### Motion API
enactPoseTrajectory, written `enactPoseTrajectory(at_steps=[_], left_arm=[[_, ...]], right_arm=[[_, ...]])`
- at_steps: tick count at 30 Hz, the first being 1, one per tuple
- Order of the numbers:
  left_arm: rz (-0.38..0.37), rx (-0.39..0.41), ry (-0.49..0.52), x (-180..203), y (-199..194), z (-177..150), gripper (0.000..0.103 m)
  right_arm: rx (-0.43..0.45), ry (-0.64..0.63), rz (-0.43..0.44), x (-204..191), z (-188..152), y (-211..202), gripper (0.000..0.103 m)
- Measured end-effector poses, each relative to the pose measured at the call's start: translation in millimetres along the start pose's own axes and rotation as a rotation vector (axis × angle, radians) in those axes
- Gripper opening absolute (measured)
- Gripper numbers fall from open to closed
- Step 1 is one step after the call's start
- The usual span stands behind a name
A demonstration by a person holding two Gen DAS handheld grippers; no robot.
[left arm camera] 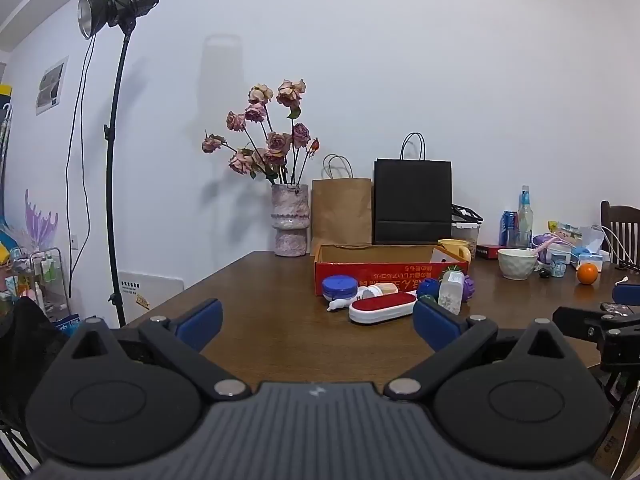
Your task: Organize rigid objects
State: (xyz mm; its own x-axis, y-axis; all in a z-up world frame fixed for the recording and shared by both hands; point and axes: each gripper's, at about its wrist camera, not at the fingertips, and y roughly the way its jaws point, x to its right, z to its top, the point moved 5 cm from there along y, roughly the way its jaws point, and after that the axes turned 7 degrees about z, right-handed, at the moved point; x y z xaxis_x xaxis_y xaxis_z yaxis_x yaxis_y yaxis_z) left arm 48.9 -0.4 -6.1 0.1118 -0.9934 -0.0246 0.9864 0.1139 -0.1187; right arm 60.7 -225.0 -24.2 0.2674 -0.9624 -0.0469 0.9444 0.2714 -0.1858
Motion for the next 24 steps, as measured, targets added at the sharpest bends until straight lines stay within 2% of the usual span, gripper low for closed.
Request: enactPoseTrajectory(at_steps=[3, 5, 9, 16, 19, 24], left_arm=[[-0.003, -0.029, 0.003, 1, 2, -1, 0.103], [-0.005, -0.033, 0.001, -5, 5, 2, 0.103], [-0.012, -0.030, -0.006, -6, 4, 2, 0.103], [0.061, -0.022, 0.017, -10, 30, 7, 0.103], [0.077, -0.013, 0.016, -15, 33, 14, 0.103], [0.101, -0.006, 0.018, -21, 39, 22, 0.103]], right_arm=[[-0.001, 0.009, -0.005, -1, -1, -2, 0.103], [-0.019, -0.006, 0.007, -2, -1, 2, 0.103], [-0.002, -0.022, 0.002, -5, -2, 3, 0.103], [0.021, -0.047, -0.031, 12, 7, 15, 0.103], [0.005, -0.009, 0.003, 32, 22, 23, 0.103], [0.019, -0.034, 0.030, 37, 42, 21, 0.103]])
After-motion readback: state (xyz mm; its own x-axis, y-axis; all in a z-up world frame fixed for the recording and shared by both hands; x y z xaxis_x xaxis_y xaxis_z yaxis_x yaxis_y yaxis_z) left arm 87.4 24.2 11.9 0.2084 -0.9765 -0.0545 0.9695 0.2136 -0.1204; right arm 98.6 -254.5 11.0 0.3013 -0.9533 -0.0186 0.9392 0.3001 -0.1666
